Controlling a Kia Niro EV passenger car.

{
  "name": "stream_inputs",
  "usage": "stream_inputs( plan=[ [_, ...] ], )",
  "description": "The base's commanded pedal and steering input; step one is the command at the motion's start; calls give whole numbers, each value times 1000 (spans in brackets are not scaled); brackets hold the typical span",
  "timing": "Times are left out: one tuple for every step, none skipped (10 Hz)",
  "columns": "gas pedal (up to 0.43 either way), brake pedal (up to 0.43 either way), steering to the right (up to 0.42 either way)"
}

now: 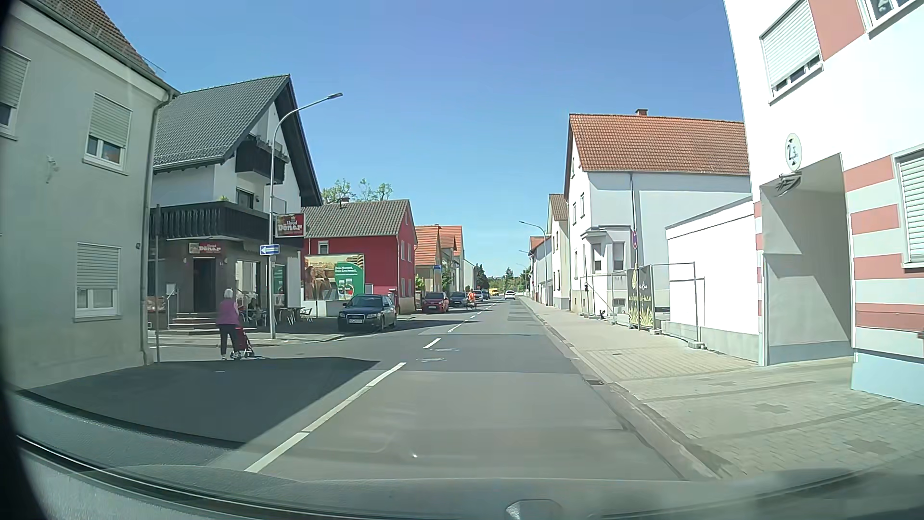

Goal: Follow the waypoints while adhering to traffic rules and regulations

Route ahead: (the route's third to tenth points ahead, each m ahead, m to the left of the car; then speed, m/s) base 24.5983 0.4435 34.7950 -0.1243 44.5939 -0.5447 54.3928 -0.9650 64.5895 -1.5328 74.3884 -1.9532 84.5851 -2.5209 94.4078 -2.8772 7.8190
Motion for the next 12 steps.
stream_inputs(
  plan=[
    [79,30,12],
    [79,30,12],
    [79,30,11],
    [79,30,12],
    [79,30,11],
    [67,30,11],
    [67,30,11],
    [67,30,11],
    [67,30,10],
    [67,30,8],
    [67,30,6],
    [67,30,6]
  ],
)
